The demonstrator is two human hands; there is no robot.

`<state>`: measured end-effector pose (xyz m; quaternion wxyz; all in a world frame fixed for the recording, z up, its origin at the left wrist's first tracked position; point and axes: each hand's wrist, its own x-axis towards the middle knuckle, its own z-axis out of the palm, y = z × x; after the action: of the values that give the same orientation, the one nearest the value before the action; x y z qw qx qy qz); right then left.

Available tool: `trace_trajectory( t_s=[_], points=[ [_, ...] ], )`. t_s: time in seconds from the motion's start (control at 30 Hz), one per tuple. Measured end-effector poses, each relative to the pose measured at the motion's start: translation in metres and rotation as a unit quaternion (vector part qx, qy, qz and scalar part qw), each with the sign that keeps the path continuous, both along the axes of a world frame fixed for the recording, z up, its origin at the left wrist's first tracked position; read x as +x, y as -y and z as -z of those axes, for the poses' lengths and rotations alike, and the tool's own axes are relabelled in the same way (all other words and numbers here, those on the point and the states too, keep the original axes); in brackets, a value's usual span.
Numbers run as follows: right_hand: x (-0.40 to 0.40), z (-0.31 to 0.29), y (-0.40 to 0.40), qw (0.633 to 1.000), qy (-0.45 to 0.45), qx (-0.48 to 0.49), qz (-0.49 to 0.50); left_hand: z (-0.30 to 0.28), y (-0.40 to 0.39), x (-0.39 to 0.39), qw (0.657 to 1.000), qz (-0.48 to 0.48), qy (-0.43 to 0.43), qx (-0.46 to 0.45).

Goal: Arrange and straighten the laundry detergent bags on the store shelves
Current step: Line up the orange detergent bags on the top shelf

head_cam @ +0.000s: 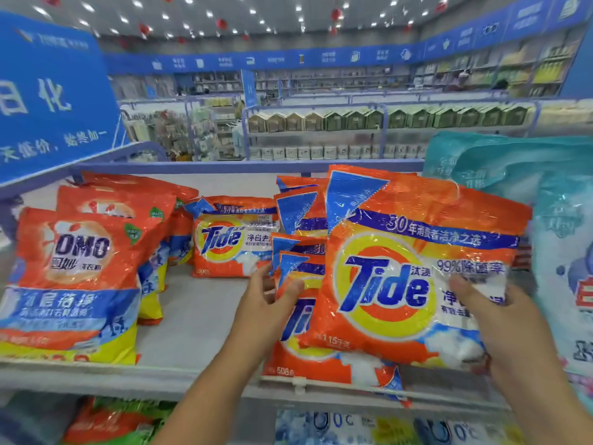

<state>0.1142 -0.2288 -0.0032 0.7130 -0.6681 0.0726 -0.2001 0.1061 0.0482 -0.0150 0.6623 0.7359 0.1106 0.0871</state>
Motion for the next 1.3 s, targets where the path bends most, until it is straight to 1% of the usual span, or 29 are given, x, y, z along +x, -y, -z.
trace_trajectory(
  t_s=[0.07, 0.2, 0.3, 0.43, 0.57, 0.63, 0.8, 0.9, 0.97, 1.03, 1.13, 1.2, 1.27, 1.3],
  points=[
    [-0.002, 0.0, 0.005, 1.0, -0.002, -0.005, -0.004, 0.001, 0.0, 0.002, 0.999, 0.032, -0.02, -0.029],
    [-0.005, 0.001, 0.002, 1.0, -0.01, 0.002, -0.001, 0.001, 0.002, 0.01, 0.996, 0.043, -0.038, -0.068],
    [-0.008, 0.001, 0.001, 1.0, -0.008, 0.01, 0.009, -0.001, -0.004, 0.015, 0.994, 0.054, -0.03, -0.096],
    [-0.013, -0.001, -0.006, 1.0, -0.01, -0.003, 0.02, 0.001, -0.011, 0.016, 0.995, 0.047, 0.005, -0.091],
    [-0.015, 0.004, -0.019, 1.0, -0.023, 0.006, 0.021, 0.001, -0.033, 0.014, 0.997, 0.007, 0.027, -0.077],
    [-0.014, 0.009, -0.029, 0.999, -0.032, -0.002, 0.019, -0.001, -0.058, 0.017, 0.997, -0.027, 0.047, -0.057],
    [-0.01, 0.014, -0.058, 0.999, -0.045, -0.029, 0.01, -0.014, -0.131, 0.036, 0.99, -0.09, 0.109, 0.031],
    [-0.003, 0.02, -0.066, 0.997, -0.034, -0.063, 0.028, -0.022, -0.162, 0.058, 0.976, -0.147, 0.141, 0.075],
    [0.003, 0.027, -0.069, 0.995, -0.031, -0.084, 0.047, -0.02, -0.174, 0.074, 0.971, -0.169, 0.15, 0.079],
    [0.007, 0.033, -0.075, 0.993, -0.04, -0.099, 0.057, -0.009, -0.18, 0.086, 0.973, -0.168, 0.128, 0.097],
    [0.019, 0.044, -0.071, 0.988, -0.064, -0.131, 0.058, 0.012, -0.181, 0.102, 0.969, -0.176, 0.086, 0.15],
    [0.023, 0.047, -0.066, 0.986, -0.088, -0.133, 0.052, 0.014, -0.178, 0.105, 0.966, -0.187, 0.05, 0.172],
    [0.028, 0.049, -0.061, 0.989, -0.095, -0.105, 0.044, 0.009, -0.164, 0.093, 0.949, -0.229, 0.048, 0.211],
    [0.028, 0.046, -0.061, 0.991, -0.091, -0.09, 0.041, 0.002, -0.149, 0.078, 0.936, -0.252, 0.072, 0.236]
  ],
)
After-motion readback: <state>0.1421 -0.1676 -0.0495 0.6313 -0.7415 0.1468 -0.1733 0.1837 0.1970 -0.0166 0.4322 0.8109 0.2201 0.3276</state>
